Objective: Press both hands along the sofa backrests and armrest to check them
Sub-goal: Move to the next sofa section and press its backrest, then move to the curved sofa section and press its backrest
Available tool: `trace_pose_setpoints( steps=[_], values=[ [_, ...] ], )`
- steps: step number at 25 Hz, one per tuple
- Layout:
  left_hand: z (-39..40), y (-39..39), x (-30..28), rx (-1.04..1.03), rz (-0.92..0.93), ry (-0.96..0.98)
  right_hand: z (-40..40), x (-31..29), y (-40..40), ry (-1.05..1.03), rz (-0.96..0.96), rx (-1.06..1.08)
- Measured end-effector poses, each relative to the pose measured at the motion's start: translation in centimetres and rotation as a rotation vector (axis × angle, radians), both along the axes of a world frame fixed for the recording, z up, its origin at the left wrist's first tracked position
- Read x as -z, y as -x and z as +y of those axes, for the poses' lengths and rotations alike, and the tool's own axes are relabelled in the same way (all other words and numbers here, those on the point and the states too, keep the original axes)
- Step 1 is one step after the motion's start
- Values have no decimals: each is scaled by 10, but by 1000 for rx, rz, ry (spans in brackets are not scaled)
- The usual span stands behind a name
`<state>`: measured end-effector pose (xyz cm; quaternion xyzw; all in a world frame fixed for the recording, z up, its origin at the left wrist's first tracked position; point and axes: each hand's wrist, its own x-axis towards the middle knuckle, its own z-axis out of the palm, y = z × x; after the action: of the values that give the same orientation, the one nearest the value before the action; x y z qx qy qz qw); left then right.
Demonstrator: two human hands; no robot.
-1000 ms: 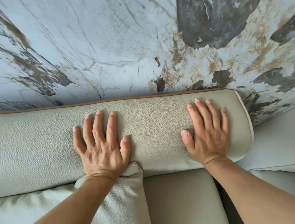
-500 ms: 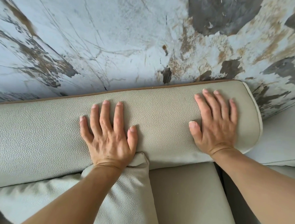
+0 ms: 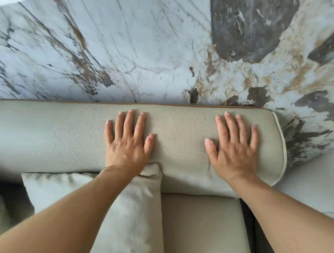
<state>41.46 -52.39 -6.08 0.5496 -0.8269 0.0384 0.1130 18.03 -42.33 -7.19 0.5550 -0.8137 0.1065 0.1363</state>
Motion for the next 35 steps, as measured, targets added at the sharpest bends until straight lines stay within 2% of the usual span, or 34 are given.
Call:
trace_pose_setpoints(
  steps=[4, 8, 12, 23, 29, 35],
  values=[
    [22, -11, -33, 16, -77, -236, 9, -32, -17, -274, -93, 73],
    [69, -40, -78, 49, -175, -233, 44, -74, -60, -394, -220, 81],
    [106, -87, -141, 81, -236, -155, 89, -137, -101, -391, -209, 53],
    [203, -244, -298, 36, -125, -59, 185, -302, -247, -285, -188, -1],
    [240, -379, -365, 12, -82, -69, 223, -374, -379, -220, -177, -12],
    [259, -529, -402, -68, -18, -22, 243, -408, -500, -200, -132, -26]
  ],
)
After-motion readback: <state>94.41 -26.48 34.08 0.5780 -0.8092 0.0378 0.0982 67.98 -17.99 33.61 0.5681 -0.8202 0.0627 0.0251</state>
